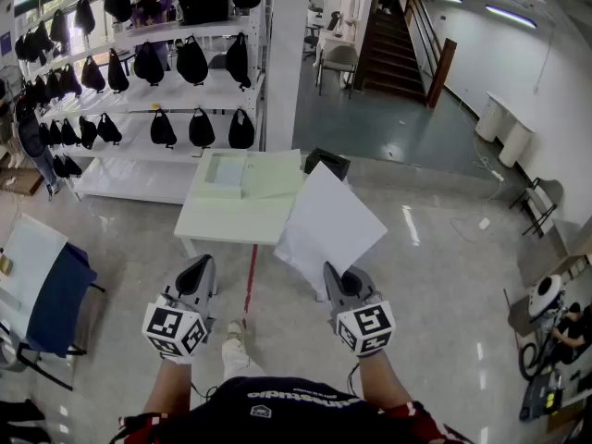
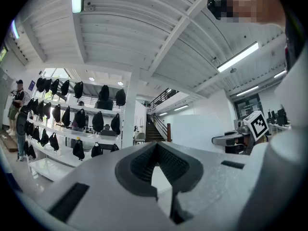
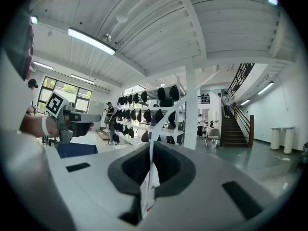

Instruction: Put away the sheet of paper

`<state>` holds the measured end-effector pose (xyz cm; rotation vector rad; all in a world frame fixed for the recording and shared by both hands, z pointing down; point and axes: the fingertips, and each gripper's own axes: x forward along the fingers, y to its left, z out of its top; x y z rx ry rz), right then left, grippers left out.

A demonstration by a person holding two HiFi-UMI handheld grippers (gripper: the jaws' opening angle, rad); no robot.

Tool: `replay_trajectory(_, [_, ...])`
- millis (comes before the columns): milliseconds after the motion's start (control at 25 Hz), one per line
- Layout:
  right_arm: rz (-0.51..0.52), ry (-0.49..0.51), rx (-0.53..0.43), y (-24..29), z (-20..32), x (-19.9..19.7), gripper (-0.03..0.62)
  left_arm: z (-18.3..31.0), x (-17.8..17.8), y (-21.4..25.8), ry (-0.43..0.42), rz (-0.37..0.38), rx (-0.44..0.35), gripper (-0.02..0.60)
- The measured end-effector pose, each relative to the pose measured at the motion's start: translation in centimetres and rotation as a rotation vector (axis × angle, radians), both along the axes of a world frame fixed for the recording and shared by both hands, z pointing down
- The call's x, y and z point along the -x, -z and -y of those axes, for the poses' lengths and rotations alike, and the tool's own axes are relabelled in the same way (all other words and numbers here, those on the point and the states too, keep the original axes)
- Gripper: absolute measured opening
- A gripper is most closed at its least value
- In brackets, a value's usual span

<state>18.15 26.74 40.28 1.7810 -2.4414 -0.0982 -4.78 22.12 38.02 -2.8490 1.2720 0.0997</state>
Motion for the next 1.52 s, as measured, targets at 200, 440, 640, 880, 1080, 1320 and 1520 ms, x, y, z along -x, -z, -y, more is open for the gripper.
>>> replay_trajectory(200, [-0.001, -0.004, -0.003, 0.2, -0.6, -0.3, 0.003, -0.5, -0.4, -0.1, -0.004, 0.001, 0.006, 0.003])
replay_trajectory(440, [-0.015, -0.013, -0.007, 0.1, -0.8, -0.5, 0.003, -0.6, -0.6, -0.2, -0.009, -0.002, -0.001, 0.003])
replay_trajectory(640, [-0.028, -0.01, -0.024, 0.3, -0.8, -0.3, 0.003, -0.5, -0.5, -0.2, -0.007, -0.006, 0.002, 0.003])
replay_trajectory(880, [-0.01, 0.018, -0.027, 0.5, -0.7, 0.0, 0.003, -0.6, -0.7, 0.1, -0.003, -0.004, -0.003, 0.004])
replay_trajectory(1080, [-0.004, 0.038, -0.029, 0.4, -0.2, 0.8, 0.003, -0.3, 0.0, -0.2, 0.008, -0.008, -0.001, 0.003])
replay_trajectory(1320, [0.007, 0.046, -0.024, 0.5, 0.8, 1.3, 0.003, 0.7, 0.5, -0.2, 0.01, -0.007, -0.001, 0.003])
replay_trajectory(1520, [0.006, 0.05, -0.02, 0.5, 2.3, 1.4, 0.003, 2.2, 0.7, -0.3, 0.013, -0.011, 0.003, 0.003])
